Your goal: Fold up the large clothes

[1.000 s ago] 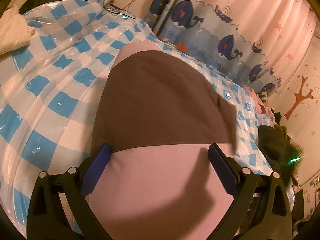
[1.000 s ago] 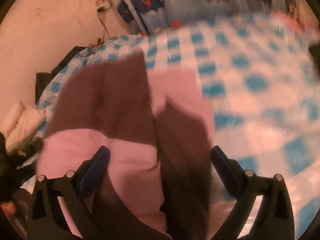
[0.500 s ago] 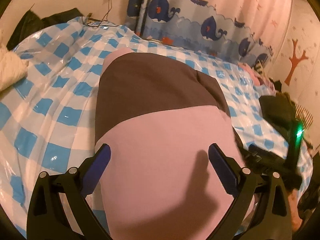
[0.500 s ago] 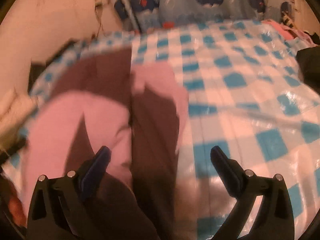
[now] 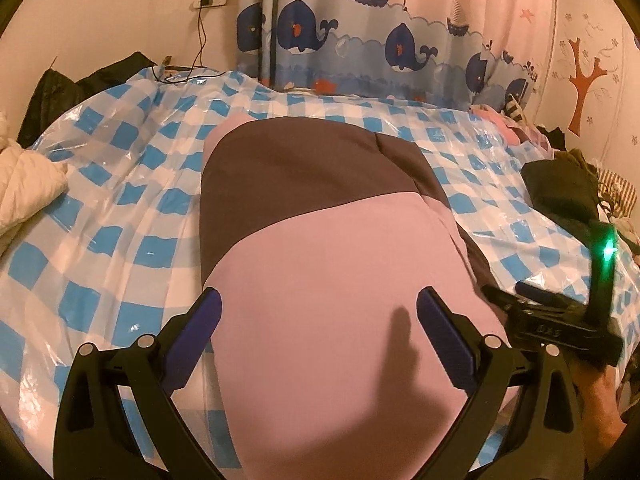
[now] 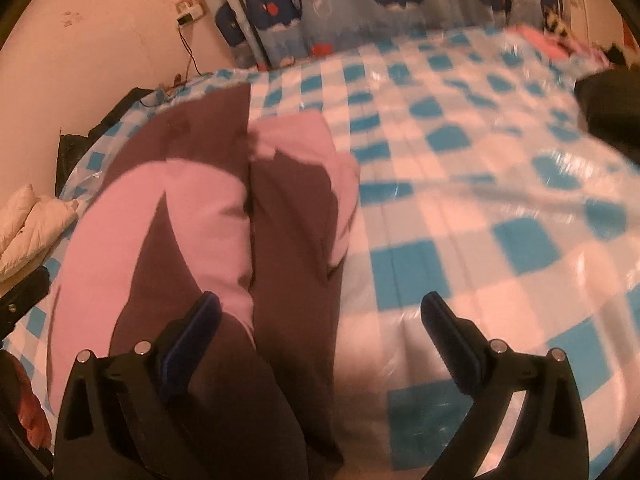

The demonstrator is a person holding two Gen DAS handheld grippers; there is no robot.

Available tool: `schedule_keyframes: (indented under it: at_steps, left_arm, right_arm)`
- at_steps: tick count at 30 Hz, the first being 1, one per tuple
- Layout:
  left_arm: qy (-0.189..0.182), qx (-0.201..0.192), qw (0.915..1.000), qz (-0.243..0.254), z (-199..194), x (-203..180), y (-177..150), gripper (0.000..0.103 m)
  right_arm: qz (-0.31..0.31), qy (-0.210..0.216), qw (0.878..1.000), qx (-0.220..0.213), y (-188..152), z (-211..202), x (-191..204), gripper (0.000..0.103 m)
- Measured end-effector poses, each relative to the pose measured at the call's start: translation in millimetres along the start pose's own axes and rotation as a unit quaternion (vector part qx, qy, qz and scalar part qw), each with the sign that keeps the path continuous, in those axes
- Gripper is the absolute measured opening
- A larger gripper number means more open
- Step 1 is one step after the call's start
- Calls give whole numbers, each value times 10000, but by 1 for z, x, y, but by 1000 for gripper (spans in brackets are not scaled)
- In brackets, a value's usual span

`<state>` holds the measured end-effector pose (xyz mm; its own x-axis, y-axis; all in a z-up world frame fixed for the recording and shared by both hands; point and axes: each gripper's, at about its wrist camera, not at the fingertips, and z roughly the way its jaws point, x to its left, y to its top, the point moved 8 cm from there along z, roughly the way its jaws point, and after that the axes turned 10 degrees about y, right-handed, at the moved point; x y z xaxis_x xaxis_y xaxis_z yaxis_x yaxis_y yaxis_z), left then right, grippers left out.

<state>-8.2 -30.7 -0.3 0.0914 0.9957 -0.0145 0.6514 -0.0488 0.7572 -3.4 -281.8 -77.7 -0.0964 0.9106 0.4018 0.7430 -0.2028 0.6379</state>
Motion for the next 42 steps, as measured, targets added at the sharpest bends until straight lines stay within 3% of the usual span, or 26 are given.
schedule_keyframes:
  at_steps: [10, 15, 20, 22, 25, 27, 30, 33, 35, 38, 42]
  left_arm:
    - [174, -44, 9997, 191, -1, 0, -2, 94]
    - [235, -56, 9992, 330, -1, -3, -4, 94]
    - [187, 89, 9991, 359, 7, -6, -7, 94]
    - [113, 142, 9992, 349, 8, -9, -8, 94]
    - [21, 223, 9993, 312, 10, -9, -9, 94]
    - [-87, 333, 9993, 170, 10, -2, -10, 94]
    - [-303, 602, 9973, -286, 12, 16, -13, 94]
    - [-623, 1120, 9879, -878, 23, 41, -27, 94]
    - [-736, 1215, 9832, -1144, 24, 52, -32, 94]
    - [-686, 1057, 9863, -1067, 15, 56, -29, 94]
    - [-578, 1053, 9901, -730, 12, 47, -32, 94]
  right_arm:
    - [165, 167, 9997, 31, -11, 10, -5, 96]
    - [427, 447, 9981, 78, -10, 9, -7, 96]
    - [-11, 236, 9991, -355, 5, -24, 8, 96]
    - [11, 148, 9999, -42, -5, -13, 6, 96]
    - [858, 747, 9925, 450, -17, 3, -9, 96]
    - [1176, 1047, 9863, 483, -14, -4, -15, 96]
    - [1233, 1038, 9862, 387, -10, -15, -19, 96]
    - [1361, 1225, 9803, 746, -23, -5, -10, 96]
    - [1565, 1649, 9701, 852, -30, -8, 6, 96]
    - [1123, 1794, 9735, 868, -41, -22, 43, 96]
    - [1139, 1552, 9746, 1146, -62, -10, 38, 96]
